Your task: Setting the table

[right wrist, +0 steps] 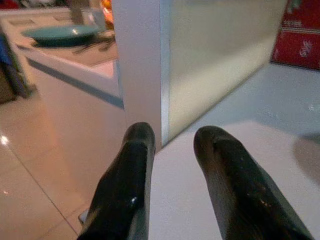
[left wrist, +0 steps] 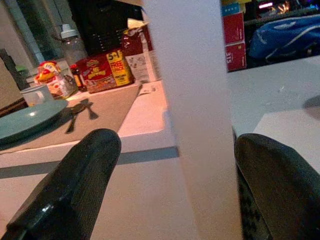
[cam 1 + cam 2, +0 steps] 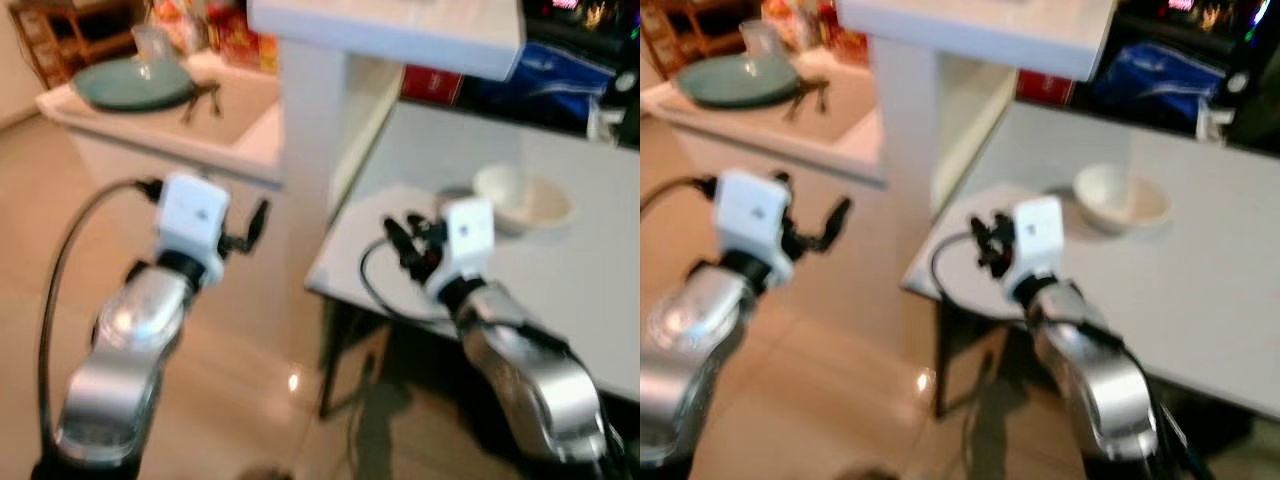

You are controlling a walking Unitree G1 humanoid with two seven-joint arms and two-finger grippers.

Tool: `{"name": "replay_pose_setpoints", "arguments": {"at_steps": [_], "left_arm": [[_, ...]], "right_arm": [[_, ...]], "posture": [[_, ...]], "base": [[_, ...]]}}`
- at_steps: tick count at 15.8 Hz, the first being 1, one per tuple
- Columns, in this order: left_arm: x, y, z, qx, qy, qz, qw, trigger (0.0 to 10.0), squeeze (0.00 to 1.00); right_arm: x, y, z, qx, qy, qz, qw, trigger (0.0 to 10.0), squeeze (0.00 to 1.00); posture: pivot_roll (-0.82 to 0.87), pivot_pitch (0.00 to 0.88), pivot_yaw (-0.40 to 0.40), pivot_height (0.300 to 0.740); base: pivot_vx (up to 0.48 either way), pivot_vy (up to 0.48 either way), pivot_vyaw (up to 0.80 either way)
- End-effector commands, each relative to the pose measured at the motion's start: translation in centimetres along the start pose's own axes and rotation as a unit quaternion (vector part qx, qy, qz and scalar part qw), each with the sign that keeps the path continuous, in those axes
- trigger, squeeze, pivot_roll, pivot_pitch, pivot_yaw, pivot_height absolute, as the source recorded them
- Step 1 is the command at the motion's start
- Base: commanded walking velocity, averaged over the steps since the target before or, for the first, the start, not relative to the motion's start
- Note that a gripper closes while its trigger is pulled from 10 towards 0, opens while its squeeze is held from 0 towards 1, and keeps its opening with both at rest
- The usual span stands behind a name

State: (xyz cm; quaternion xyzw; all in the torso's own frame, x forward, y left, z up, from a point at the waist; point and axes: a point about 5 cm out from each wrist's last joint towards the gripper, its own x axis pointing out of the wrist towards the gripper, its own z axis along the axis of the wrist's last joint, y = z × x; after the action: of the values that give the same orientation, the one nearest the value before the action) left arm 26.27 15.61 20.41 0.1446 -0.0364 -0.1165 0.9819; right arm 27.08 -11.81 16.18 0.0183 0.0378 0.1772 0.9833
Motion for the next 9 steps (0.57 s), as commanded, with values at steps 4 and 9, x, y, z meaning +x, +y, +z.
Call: {"name": "replay_pose_setpoints", "arguments": {"at_steps": [4,9], "left_arm": [[1.1,0.6,0.7,0.013,-0.012,0.016,1.000,10.0,0.00],[1.4,1.0,0.8,0.017,-0.016,0.025,0.999,10.0,0.00]], "right_arm": [[1.0,0.3,1.0,0.003,-0.021,-0.005,1.000,10.0,0.00],[2.3,0.5,2.0,-0.004,-0.021,0.025,0.999,10.0,0.00]], "posture": [[0.06,0.015,-0.020,0.740],[0.06,0.014,-0.028,0.740]], "base": [[0.000,0.480,-0.80],[0.000,0.480,-0.80]]}}
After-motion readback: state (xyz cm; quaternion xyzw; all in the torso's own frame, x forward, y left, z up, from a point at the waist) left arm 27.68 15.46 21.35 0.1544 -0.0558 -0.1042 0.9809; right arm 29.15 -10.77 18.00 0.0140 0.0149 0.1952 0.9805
